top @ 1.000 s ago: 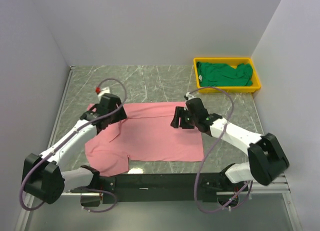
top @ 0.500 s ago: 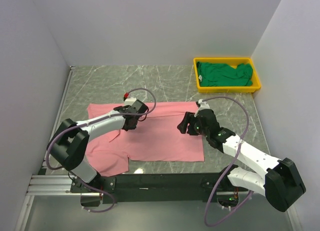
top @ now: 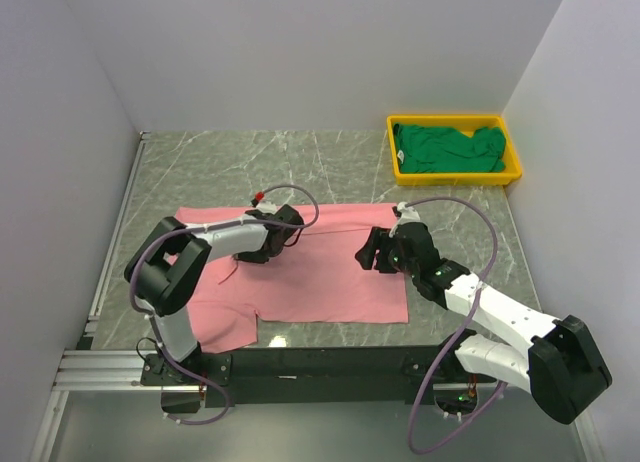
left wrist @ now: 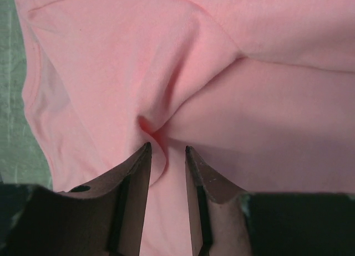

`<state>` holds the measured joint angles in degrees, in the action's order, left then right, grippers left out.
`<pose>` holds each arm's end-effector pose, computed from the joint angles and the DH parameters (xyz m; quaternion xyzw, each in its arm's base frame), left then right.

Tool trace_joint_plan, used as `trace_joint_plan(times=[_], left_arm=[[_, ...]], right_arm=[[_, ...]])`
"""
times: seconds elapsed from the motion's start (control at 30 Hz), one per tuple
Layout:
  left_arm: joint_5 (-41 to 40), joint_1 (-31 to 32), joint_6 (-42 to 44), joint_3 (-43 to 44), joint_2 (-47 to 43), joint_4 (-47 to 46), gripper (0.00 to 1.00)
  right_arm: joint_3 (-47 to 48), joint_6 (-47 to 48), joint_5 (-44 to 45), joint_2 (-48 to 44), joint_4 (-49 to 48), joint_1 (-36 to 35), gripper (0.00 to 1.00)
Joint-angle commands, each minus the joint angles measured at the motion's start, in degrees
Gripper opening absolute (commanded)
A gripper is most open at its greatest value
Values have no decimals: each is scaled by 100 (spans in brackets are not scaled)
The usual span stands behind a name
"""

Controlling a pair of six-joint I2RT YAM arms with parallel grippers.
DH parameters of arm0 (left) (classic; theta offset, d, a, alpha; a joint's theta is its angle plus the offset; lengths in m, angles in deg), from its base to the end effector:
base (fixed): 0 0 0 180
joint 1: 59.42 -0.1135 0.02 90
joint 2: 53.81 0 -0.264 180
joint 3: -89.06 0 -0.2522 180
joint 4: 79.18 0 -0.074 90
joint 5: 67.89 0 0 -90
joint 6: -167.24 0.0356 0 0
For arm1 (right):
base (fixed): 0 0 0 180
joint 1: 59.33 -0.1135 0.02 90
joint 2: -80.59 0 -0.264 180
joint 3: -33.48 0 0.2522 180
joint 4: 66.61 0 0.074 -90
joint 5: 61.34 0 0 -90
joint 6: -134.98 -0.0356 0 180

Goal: Fold and stack the t-shirts
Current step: Fold the tshirt

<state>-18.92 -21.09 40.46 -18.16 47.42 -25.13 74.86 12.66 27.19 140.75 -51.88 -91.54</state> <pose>0.2548 -0.1716 0.1523 -0.0103 0.9348 0.2399 0.2617 0.1846 0.1174 0.2008 -0.0052 0.8809 0.2622 0.3941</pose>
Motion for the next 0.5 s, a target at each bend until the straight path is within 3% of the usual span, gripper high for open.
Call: trace_joint_plan(times=[0.0,0.47], left_arm=[[-378,-88,74,346,195,233,36],[-423,-958,750,645,336,-47,38]], right_arm=[[-63,41,130,-128,-291,57,68],[-116,50,42,-4,-379,162,68]])
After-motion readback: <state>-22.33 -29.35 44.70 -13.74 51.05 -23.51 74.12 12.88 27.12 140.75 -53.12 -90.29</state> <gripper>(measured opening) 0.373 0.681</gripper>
